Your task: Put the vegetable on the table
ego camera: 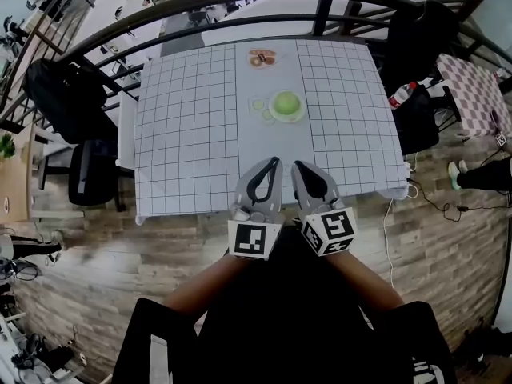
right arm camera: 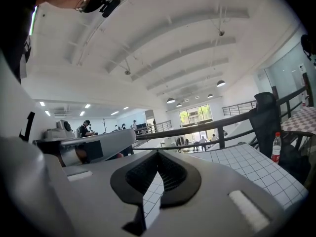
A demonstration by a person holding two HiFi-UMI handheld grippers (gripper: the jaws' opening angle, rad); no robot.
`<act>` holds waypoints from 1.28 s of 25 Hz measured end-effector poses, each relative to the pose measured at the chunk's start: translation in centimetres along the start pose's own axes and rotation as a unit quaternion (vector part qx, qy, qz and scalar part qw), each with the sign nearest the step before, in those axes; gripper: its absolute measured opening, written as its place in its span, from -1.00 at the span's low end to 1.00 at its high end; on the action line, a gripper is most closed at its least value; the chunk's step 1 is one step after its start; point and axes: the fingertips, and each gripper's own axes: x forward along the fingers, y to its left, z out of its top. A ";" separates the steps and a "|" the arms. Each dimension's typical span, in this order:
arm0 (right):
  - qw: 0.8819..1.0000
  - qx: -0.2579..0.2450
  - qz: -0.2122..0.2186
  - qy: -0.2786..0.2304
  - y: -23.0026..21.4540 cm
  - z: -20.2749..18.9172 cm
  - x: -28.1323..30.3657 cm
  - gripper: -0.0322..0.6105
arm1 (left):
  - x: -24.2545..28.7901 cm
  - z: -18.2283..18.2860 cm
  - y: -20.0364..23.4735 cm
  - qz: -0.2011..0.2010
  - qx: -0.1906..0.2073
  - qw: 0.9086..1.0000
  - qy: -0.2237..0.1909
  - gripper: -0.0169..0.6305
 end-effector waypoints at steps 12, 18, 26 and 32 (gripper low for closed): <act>0.999 -0.023 -0.022 -0.037 -1.2 1.4 -0.5 -0.91 | 0.4 -0.7 -0.4 -0.008 0.013 1.000 0.005 -0.92; 0.998 -0.038 -0.037 -0.036 -2.6 1.9 -0.7 -0.91 | 0.9 -0.5 -1.1 -0.005 0.015 1.000 0.003 -0.92; 0.997 -0.058 -0.040 -0.041 -2.6 2.8 0.5 -0.91 | 1.1 -0.1 0.5 0.013 0.019 1.000 -0.006 -0.92; 0.996 -0.065 -0.029 -0.044 -1.7 3.4 1.8 -0.91 | 1.3 0.0 2.3 0.024 0.028 0.999 -0.015 -0.92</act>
